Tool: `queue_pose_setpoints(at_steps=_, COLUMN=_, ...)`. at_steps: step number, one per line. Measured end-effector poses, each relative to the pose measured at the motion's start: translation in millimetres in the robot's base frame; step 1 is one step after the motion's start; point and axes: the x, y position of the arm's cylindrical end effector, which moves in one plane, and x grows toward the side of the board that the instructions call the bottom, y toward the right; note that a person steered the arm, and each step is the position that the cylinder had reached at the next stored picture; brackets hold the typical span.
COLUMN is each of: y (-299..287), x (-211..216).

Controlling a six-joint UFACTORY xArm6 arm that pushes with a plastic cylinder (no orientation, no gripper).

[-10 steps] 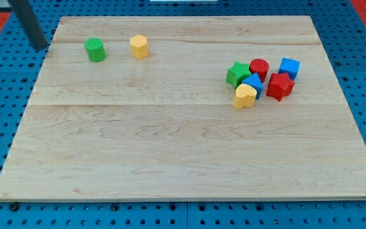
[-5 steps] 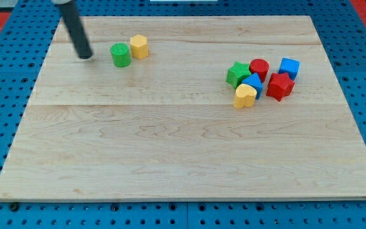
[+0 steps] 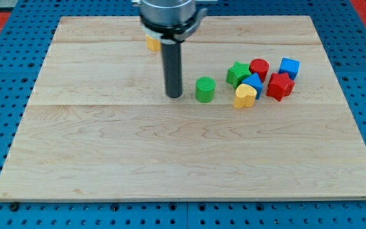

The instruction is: Move the green circle diagonally top left to the heart

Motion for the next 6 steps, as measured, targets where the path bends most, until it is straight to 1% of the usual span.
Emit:
queue_pose_setpoints(at_steps=1, y=-5, x=-13)
queue_pose_setpoints(at_steps=3, y=-265, x=-18)
queue_pose_setpoints(at_steps=4, y=-302, x=-48)
queue_pose_setpoints(at_steps=5, y=-276, x=-116)
queue_pose_setpoints(at_steps=6, y=-189, x=-147)
